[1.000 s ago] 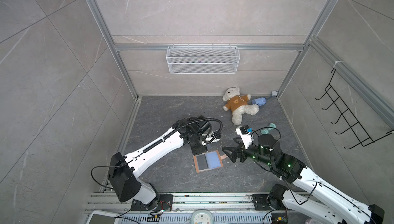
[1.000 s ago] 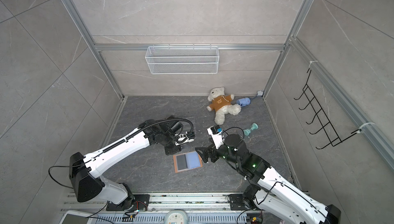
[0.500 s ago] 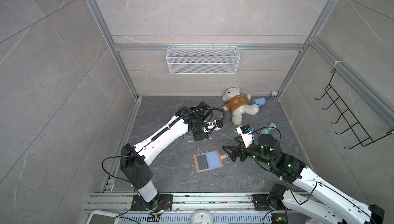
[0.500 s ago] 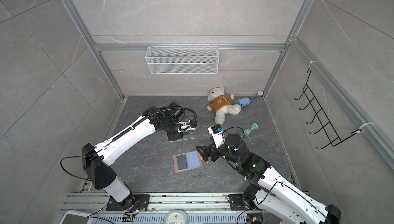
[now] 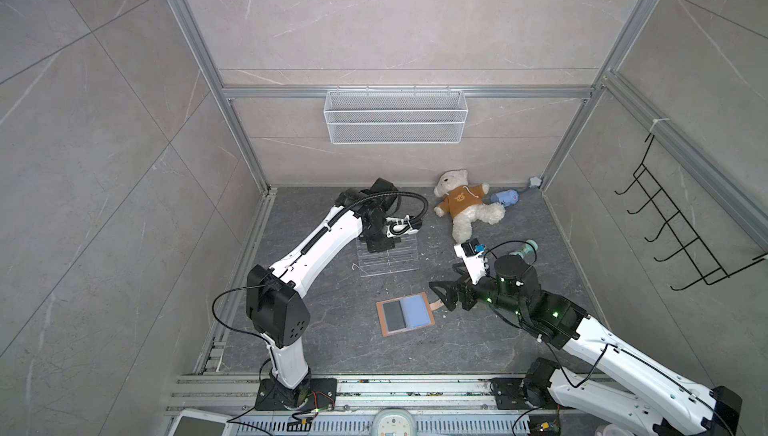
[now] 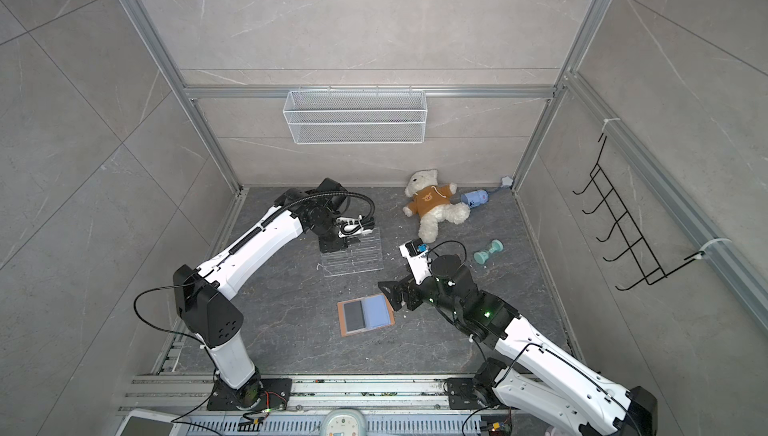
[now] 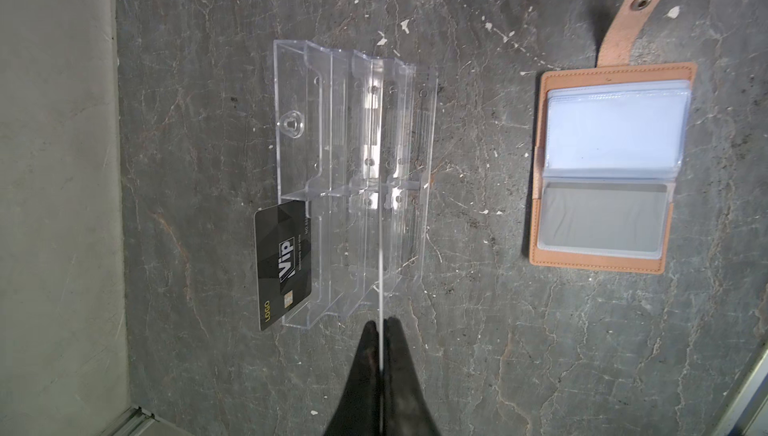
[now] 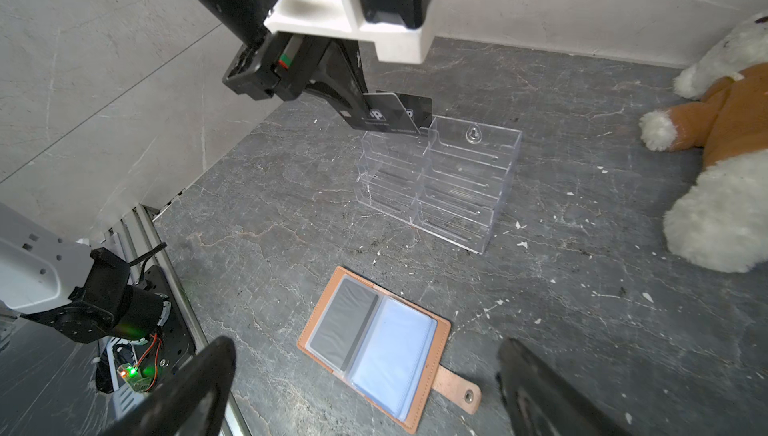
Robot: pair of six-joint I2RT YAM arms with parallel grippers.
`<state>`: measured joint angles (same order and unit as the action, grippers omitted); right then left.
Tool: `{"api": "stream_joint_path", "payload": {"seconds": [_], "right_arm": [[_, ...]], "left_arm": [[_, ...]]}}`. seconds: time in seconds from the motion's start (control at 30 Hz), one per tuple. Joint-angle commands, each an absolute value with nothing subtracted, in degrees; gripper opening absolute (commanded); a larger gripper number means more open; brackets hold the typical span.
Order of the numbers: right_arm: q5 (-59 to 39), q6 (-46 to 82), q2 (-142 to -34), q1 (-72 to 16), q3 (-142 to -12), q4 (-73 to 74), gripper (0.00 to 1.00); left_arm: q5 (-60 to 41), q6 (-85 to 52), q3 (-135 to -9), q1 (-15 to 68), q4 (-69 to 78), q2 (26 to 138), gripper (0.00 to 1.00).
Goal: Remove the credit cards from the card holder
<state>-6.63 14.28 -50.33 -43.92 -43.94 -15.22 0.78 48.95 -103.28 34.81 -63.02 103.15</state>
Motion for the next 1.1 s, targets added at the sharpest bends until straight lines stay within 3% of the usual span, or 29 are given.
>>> {"api": "stream_joint_path", "payload": {"seconds": [0.0, 0.37, 1.07], "right_arm": [[-6.6, 13.2, -51.3, -44.2, -45.7, -15.2, 1.0], [-7.4, 13.0, -54.9, -44.2, -47.1, -14.5, 1.0], [-8.8, 13.4, -57.6, -44.2, -46.3, -12.8, 1.0]], "left_arm": [[-1.2, 53.8, -104.7, 33.3, -63.8, 103.7, 0.0], [-0.3, 59.6, -104.9, 28.2, -61.5, 106.5, 0.0], [3.7, 62.1, -106.8, 26.3, -57.8, 111.9, 0.0]]}}
